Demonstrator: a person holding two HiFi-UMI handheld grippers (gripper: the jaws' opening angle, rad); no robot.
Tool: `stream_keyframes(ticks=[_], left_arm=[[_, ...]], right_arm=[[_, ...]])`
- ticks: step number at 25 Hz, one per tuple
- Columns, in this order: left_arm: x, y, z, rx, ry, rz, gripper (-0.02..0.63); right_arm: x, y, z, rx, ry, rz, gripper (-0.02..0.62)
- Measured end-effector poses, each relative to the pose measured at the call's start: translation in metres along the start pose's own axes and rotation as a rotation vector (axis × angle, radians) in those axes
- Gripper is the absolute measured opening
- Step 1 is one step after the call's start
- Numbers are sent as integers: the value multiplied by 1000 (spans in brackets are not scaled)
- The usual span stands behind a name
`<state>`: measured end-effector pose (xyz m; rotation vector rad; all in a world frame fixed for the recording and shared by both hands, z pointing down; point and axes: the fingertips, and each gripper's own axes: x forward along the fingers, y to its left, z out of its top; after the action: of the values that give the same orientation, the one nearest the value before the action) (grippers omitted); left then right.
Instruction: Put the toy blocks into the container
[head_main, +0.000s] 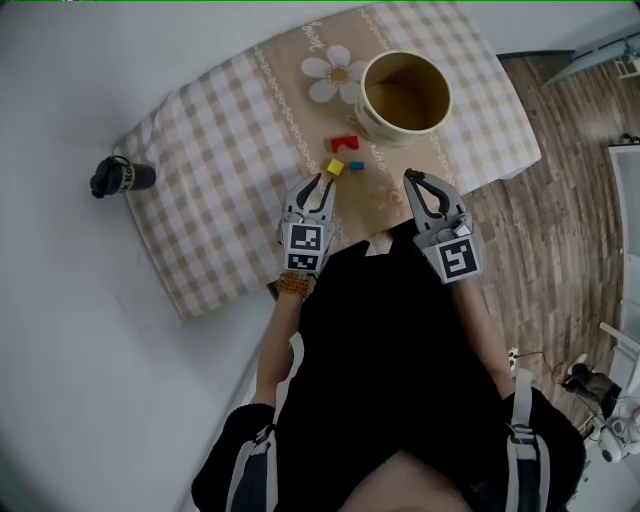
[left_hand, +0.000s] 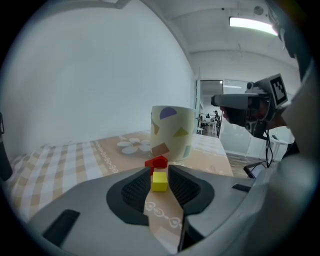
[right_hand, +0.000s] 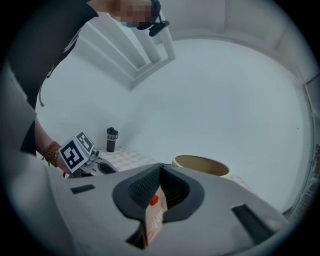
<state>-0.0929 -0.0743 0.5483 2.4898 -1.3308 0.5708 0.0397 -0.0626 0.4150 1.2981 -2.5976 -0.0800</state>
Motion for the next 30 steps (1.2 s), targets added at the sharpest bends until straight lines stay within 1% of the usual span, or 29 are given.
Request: stream_keyframes(ticks=[1,2,5,9,10,20,21,23,26,28,30], left_arm=[[4,1,-4,8,22,-3,146],[7,1,-7,14,39,-7,163],[17,2,-10,22,57,-7,163],[30,2,-24,4,91,-2,166],[32,1,-26,7,98,-4,190],[49,-3,-40,11,160,6,188],[49,-4,-41,15,161,9,165],[50,-5,-41,22,158,10,146],[48,-6,-38,28,146,0,143],[43,-3,-27,36,122,3,143],[37,3,-5,35,77,18,143]], right_arm=[[4,0,-1,2,-4,6,6],[8,-1,-2,9,-8,12,6],[15,-3,-9,21,-10,31,6],[20,-7,-19,8,-1,53,6],[20,-9,-20,11,-2,55,6],[24,-19,-31,0,-1,64,6],[24,-20,-32,3,0,62,6],[23,-24,-35,9,2,57,6],[20,-28,-36,5,2,41,6],[17,-32,-38,4,6,27,6],[14,-36,-39,8,9,15,6]])
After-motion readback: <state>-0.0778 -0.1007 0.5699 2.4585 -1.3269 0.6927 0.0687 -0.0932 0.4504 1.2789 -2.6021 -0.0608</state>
